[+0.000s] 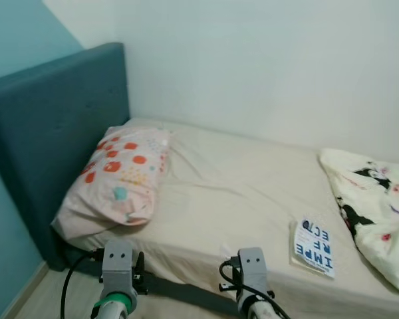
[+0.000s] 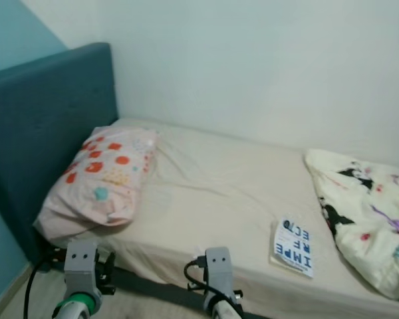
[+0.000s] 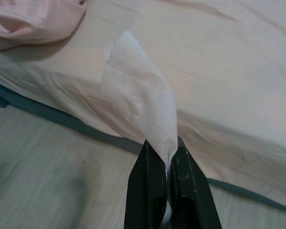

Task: Clean up the room

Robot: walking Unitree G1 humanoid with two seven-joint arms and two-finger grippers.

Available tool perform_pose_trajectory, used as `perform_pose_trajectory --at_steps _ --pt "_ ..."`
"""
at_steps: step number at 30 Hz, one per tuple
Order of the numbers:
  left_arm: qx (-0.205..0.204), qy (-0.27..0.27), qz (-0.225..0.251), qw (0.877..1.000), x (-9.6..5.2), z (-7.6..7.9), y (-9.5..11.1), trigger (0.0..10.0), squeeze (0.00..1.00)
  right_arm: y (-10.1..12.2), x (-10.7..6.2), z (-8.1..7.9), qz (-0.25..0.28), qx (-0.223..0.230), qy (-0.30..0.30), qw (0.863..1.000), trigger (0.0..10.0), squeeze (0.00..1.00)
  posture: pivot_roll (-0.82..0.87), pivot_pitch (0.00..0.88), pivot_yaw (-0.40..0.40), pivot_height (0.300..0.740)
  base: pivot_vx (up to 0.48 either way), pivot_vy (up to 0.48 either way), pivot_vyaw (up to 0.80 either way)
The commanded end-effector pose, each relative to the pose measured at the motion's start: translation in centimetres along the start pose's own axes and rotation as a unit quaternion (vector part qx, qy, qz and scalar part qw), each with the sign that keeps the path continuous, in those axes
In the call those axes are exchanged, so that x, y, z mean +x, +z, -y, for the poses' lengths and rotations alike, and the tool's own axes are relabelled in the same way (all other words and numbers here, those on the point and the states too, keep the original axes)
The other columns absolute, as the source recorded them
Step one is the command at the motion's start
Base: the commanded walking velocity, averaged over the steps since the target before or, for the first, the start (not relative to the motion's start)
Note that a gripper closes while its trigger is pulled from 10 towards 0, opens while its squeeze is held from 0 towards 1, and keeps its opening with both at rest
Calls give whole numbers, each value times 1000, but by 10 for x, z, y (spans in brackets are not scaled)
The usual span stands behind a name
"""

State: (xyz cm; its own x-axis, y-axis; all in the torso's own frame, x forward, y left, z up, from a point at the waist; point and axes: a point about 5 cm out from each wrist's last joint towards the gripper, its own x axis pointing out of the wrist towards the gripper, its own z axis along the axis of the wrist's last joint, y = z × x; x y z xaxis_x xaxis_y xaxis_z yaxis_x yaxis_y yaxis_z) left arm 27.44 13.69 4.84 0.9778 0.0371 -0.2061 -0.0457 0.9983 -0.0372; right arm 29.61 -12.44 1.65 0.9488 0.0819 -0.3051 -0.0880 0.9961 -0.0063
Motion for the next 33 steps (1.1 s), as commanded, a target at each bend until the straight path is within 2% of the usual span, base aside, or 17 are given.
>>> perform_pose_trajectory --at_steps 1,33 --pt "-1 -1 -5 1000 -1 1 -2 10000 0 -4 -1 0 -9 -2 2 1000 10000 0 39 31 -43 740 0 0 0" --pt "2 4 -8 1000 -4 0 -4 10000 0 -7 -3 -2 -13 -5 8 1000 10000 0 40 37 -45 740 0 0 0"
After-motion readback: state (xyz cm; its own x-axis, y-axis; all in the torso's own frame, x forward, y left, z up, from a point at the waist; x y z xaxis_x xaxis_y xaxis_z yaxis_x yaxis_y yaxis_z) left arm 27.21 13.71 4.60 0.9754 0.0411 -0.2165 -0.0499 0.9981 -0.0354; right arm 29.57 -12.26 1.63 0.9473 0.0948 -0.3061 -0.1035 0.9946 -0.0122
